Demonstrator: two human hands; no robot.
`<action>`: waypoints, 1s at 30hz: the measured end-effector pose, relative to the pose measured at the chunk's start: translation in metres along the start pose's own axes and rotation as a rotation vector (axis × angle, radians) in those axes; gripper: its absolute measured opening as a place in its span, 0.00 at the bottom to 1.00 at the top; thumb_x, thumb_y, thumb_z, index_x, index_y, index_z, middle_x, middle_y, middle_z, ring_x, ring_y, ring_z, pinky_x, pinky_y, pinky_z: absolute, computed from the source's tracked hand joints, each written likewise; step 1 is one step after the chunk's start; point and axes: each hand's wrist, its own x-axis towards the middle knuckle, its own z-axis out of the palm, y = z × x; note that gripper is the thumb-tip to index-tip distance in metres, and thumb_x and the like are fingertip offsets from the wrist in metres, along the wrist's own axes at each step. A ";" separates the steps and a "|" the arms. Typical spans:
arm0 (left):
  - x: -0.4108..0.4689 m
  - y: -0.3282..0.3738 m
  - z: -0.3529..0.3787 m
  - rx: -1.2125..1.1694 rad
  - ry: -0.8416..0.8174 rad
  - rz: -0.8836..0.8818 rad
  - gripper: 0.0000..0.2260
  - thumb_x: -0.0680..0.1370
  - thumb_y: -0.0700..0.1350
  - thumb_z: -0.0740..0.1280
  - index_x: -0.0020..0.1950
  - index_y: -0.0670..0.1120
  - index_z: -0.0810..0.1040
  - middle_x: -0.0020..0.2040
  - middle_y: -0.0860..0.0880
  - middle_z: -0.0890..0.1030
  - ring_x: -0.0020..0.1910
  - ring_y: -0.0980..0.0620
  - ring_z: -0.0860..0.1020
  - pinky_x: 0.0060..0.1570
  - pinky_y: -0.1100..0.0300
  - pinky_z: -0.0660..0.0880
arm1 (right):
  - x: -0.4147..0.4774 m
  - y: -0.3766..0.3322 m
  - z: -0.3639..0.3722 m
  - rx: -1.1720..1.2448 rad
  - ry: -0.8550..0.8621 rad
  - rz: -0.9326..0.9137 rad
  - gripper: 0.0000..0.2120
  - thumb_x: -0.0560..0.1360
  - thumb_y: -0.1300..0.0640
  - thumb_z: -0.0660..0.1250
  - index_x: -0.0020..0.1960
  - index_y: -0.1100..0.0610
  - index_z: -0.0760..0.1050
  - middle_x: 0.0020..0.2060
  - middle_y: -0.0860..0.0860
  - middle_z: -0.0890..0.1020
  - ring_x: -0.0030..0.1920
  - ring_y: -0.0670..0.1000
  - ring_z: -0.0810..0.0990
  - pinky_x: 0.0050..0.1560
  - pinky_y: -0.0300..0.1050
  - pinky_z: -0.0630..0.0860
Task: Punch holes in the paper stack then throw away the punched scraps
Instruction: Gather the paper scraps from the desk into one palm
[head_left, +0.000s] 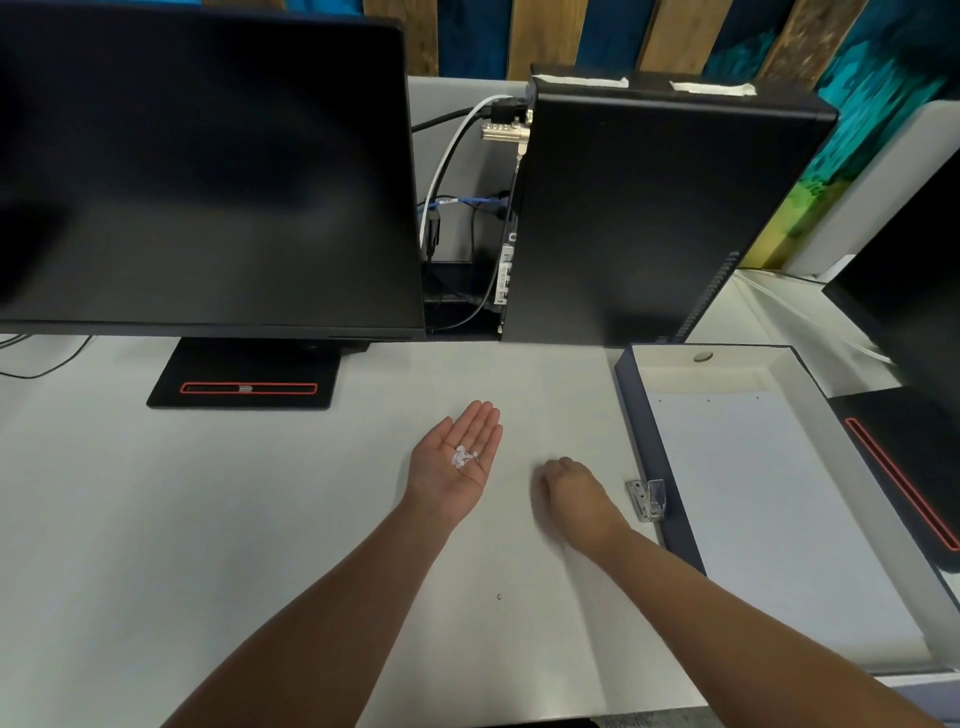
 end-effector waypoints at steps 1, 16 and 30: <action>0.000 0.000 0.000 0.004 0.002 0.001 0.16 0.82 0.42 0.54 0.56 0.34 0.78 0.52 0.38 0.83 0.56 0.43 0.79 0.57 0.51 0.75 | 0.005 0.003 -0.005 0.101 0.035 0.049 0.06 0.71 0.68 0.61 0.37 0.62 0.73 0.38 0.63 0.80 0.39 0.60 0.78 0.39 0.46 0.69; -0.002 -0.008 0.011 0.085 0.017 -0.004 0.16 0.82 0.43 0.54 0.51 0.36 0.78 0.40 0.42 0.85 0.43 0.49 0.81 0.53 0.56 0.79 | 0.042 -0.055 -0.077 0.180 0.085 -0.292 0.07 0.74 0.64 0.63 0.45 0.59 0.80 0.42 0.52 0.76 0.46 0.50 0.71 0.46 0.41 0.70; -0.004 0.000 0.009 0.087 0.000 -0.004 0.16 0.82 0.43 0.55 0.55 0.34 0.78 0.47 0.39 0.85 0.51 0.45 0.82 0.52 0.52 0.76 | 0.047 -0.052 -0.072 0.144 0.216 -0.246 0.04 0.72 0.58 0.69 0.45 0.58 0.79 0.43 0.53 0.78 0.44 0.52 0.75 0.47 0.45 0.73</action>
